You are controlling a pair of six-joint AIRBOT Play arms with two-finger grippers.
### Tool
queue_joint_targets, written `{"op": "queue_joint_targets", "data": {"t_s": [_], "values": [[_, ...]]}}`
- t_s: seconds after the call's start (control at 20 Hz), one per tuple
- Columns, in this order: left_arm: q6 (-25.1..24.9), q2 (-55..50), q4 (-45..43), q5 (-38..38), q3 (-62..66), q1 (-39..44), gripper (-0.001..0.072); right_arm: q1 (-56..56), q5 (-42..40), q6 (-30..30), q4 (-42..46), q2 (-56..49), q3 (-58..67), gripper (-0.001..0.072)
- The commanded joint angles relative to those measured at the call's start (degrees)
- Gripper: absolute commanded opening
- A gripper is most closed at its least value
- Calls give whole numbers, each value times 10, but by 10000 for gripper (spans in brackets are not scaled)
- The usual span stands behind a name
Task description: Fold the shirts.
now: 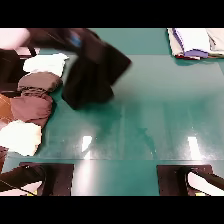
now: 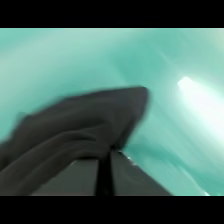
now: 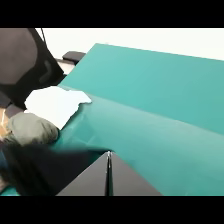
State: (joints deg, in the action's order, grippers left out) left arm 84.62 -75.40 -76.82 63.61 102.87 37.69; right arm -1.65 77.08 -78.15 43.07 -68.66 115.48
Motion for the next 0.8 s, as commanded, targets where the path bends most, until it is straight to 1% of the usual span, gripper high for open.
{"op": "queue_joint_targets", "data": {"t_s": [0.0, 0.05, 0.1, 0.15, 0.25, 0.35, 0.4, 0.55, 0.65, 0.75], "values": [[-58, -34, 76, -36, -55, 101, 598, 0, 21, -3, 0, 0, 5, 17], [-59, -45, 75, -46, -55, 111, 624, 0, 23, -3, 0, 0, 5, 18], [-61, -47, 66, -56, -55, 110, 624, 0, 27, -3, 0, 0, 5, 17], [-59, -47, 35, -66, -53, 97, 624, 0, 30, -4, 0, 0, 5, 17], [-30, -47, -9, -67, -44, 39, 623, 0, 36, -4, 0, 0, 5, 17], [8, -51, -14, -54, -47, -60, 623, 0, 45, -4, 0, 0, 5, 18], [22, -56, -9, -42, -50, -110, 623, 0, 48, -4, 0, 0, 5, 17], [24, -89, 51, -8, -93, -250, 623, 0, 47, -4, 0, 0, 5, 17], [23, -120, 110, 12, -137, -313, 623, 0, 49, -4, 0, 0, 5, 17], [2, -151, 146, 10, -183, -347, 623, 0, 49, -4, 0, 0, 5, 17]]}}
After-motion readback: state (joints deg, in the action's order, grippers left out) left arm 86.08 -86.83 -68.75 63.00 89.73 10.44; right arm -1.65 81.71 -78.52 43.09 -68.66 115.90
